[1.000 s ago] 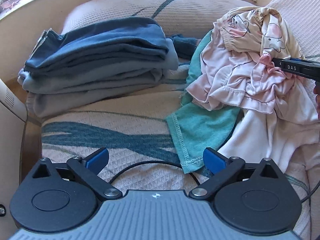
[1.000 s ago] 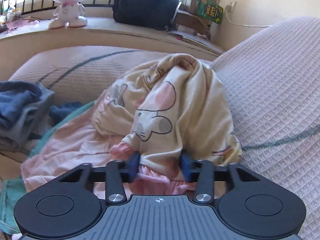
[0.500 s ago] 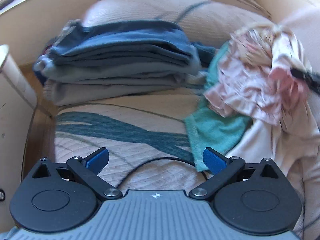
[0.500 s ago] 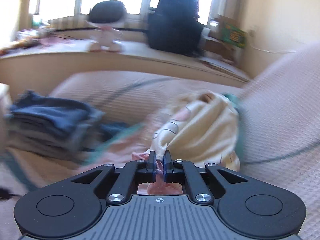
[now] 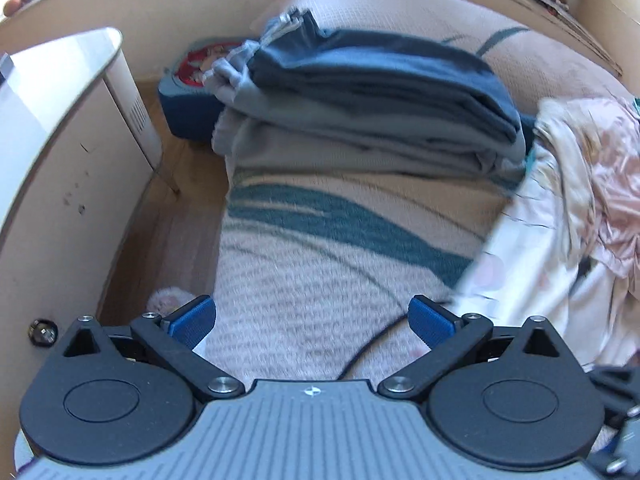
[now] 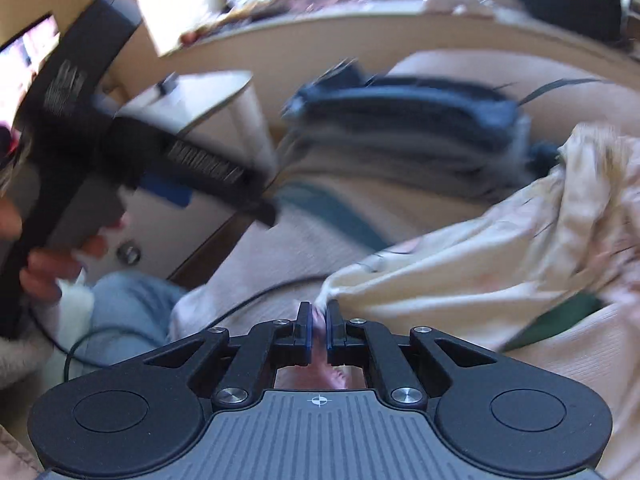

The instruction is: Fold clothes

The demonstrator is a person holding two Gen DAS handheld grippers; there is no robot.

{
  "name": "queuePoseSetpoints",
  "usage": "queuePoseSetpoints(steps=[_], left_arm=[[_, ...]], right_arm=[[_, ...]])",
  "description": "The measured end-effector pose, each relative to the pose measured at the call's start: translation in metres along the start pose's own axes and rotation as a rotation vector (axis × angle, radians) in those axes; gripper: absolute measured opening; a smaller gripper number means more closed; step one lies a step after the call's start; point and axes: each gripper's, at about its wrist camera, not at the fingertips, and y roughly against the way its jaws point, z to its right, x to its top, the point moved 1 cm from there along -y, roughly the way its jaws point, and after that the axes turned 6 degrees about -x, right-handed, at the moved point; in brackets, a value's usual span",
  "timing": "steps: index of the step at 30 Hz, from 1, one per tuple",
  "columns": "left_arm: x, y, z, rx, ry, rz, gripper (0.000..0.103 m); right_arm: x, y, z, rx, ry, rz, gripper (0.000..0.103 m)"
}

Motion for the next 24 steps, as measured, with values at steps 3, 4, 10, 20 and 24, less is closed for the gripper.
queuePoseSetpoints(steps=[3,4,10,20,24], left_arm=[[-0.002,-0.006,0.007,0.006,-0.030,-0.040,0.103],[-0.003,-0.008,0.009,0.007,-0.040,-0.049,0.103],[-0.005,-0.007,0.015,-0.056,-0.036,-0.045,0.103],[-0.001,-0.002,0.042,-0.206,-0.051,0.013,0.103],[-0.005,-0.021,0.067,-0.224,-0.126,-0.006,0.093]], right_arm=[[-0.003,-0.009,-0.007,0.000,0.013,-0.021,0.008],[-0.003,-0.009,-0.006,-0.009,0.016,-0.023,0.010],[-0.016,0.019,0.023,-0.072,-0.020,0.017,0.015],[-0.036,0.071,0.093,-0.300,-0.195,0.099,0.024],[-0.038,0.071,0.115,-0.353,-0.258,0.112,0.028]])
